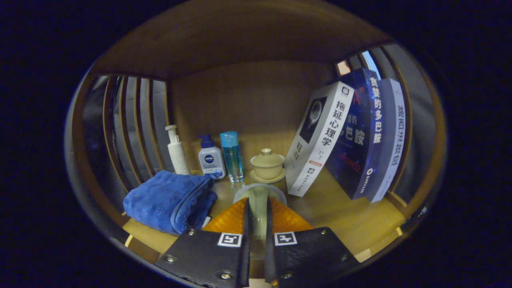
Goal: Pull open the drawer, take out the items inside it, and place them on the countertop above the cabinet.
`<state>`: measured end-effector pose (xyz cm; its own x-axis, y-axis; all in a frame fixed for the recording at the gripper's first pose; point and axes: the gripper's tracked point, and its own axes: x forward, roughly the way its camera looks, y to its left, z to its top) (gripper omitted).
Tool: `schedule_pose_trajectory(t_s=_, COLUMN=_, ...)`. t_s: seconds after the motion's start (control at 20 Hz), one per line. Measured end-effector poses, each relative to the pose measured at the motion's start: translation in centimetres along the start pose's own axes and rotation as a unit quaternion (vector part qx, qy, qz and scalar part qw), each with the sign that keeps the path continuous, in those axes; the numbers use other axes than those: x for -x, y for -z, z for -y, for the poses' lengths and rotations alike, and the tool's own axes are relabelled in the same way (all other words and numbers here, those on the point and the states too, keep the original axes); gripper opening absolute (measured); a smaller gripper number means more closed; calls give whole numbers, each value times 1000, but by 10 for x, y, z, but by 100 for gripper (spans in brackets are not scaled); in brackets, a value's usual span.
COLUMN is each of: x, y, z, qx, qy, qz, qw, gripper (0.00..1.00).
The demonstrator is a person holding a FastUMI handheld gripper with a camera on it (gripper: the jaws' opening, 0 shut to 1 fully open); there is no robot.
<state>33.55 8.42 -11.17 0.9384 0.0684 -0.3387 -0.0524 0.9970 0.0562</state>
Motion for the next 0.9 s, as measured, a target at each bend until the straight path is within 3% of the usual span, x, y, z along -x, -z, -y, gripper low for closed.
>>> schedule_pose_trajectory(t_s=0.1, x=-9, y=14, z=5, qx=6, qy=9, qz=-17, qw=1000, gripper=19)
schedule_pose_trajectory(t_s=0.25, x=-12, y=9, z=7, qx=13, qy=17, qz=9, qw=1000, gripper=20)
schedule_pose_trajectory(t_s=0.5, x=0, y=10, z=5, qx=8, qy=30, qz=13, qw=999, gripper=30)
schedule_pose_trajectory(t_s=0.85, x=41, y=-13, z=6, qx=-4, qy=36, qz=39, qw=999, gripper=93)
schedule_pose_trajectory(t_s=0.9, x=50, y=-16, z=6, qx=2, qy=34, qz=41, qw=999, gripper=94)
